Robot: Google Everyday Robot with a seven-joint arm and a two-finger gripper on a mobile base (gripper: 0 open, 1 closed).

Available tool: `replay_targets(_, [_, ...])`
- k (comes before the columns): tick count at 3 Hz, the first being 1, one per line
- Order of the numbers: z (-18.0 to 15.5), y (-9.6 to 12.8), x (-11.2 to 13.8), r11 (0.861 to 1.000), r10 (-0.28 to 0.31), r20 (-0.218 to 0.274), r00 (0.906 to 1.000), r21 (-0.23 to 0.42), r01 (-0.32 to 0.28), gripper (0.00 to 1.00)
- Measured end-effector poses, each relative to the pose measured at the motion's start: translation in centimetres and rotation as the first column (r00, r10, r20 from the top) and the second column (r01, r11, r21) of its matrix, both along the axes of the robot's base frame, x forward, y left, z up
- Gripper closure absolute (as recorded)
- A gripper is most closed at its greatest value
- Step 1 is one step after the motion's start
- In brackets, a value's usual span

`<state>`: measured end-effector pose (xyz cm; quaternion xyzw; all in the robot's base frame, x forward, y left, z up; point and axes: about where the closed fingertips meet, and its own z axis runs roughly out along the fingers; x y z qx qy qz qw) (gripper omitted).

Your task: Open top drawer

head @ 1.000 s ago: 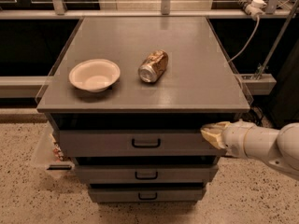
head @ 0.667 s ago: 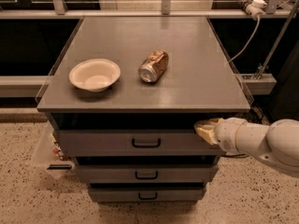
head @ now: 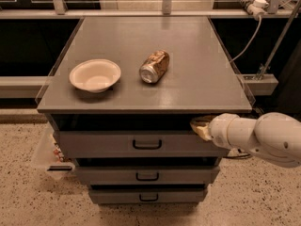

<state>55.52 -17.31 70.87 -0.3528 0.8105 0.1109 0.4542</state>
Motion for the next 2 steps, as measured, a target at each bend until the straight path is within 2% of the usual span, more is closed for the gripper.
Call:
replay_targets(1, [-0.56,-0.57,0.28,0.999,-0.013,-0.017,0.9998,-0.05,0.012,1.0])
replay_targets(2, [-0.56,-0.57,0.28,0.999,-0.013,-0.017,0.9998,-0.05,0.012,1.0])
